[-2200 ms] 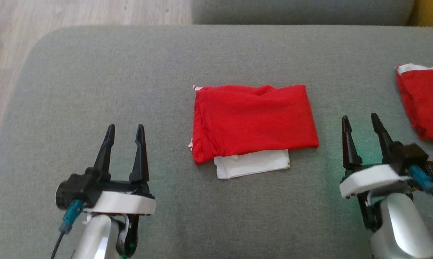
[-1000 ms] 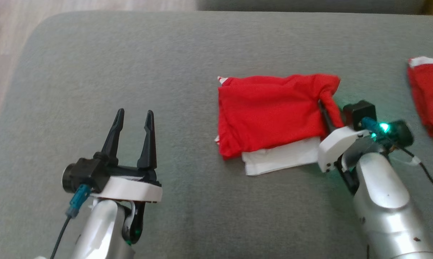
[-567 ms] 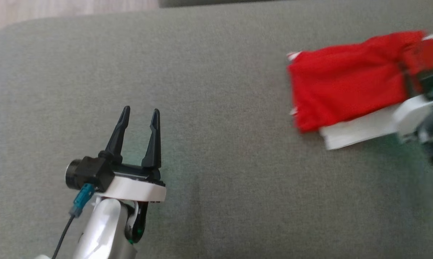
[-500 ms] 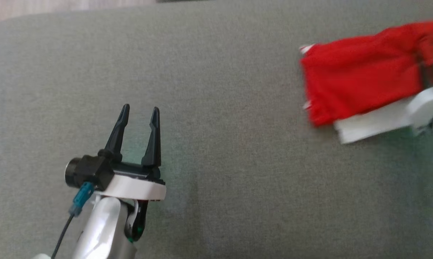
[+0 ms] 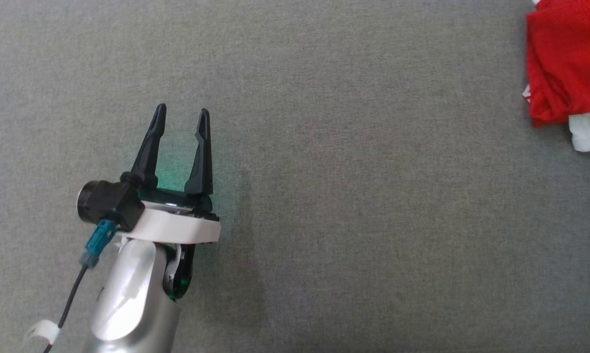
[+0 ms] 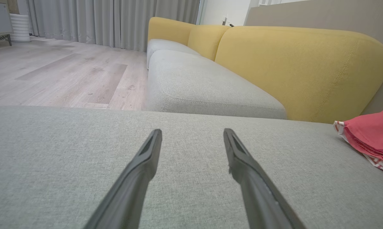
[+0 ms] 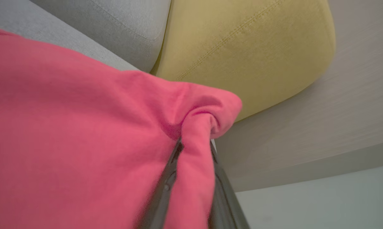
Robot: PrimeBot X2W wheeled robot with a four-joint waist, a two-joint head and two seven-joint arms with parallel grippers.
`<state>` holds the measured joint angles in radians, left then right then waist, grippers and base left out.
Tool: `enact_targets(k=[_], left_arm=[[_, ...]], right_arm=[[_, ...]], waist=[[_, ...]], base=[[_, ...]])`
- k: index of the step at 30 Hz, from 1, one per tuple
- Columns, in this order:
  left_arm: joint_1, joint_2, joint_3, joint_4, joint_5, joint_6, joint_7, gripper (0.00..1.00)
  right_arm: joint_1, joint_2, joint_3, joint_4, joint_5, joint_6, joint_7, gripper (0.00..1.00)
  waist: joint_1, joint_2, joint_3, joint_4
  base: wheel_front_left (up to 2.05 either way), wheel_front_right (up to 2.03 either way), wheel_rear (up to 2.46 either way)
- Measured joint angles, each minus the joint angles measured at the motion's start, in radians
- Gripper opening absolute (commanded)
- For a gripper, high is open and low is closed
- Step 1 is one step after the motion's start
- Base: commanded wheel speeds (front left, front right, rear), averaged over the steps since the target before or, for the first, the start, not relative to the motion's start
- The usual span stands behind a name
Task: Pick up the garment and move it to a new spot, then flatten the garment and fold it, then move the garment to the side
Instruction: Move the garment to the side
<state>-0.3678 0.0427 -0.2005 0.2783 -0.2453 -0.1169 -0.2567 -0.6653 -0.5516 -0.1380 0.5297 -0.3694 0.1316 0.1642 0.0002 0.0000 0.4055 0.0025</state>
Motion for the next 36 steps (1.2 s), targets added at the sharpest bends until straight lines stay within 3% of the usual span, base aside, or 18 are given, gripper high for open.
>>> enact_targets(k=[10,12,24,36], left_arm=[[0.000,0.000,0.005,0.004,0.000,-0.007,0.000,1.00],[0.000,0.000,0.005,0.005,0.000,-0.007,0.000,1.00],[0.005,0.000,0.011,0.013,-0.003,-0.008,0.000,1.00],[0.075,0.000,0.039,0.014,-0.003,-0.005,0.000,1.00]], right_arm=[[0.045,0.008,-0.020,-0.048,-0.018,0.000,0.049,0.00],[0.044,0.009,-0.026,-0.063,-0.018,0.000,0.052,1.00],[0.041,0.085,-0.047,-0.116,-0.008,0.000,-0.003,1.00],[0.073,0.340,0.022,-0.270,0.141,0.000,-0.141,1.00]], waist=[[-0.0002,0.0000,-0.001,0.005],[-0.0002,0.0000,-0.004,0.004],[-0.0002,0.0000,-0.078,0.007],[-0.0004,0.0000,-0.220,0.031]], base=[[0.00,0.00,0.00],[0.00,0.00,0.00],[0.00,0.00,0.00],[0.00,0.00,0.00]])
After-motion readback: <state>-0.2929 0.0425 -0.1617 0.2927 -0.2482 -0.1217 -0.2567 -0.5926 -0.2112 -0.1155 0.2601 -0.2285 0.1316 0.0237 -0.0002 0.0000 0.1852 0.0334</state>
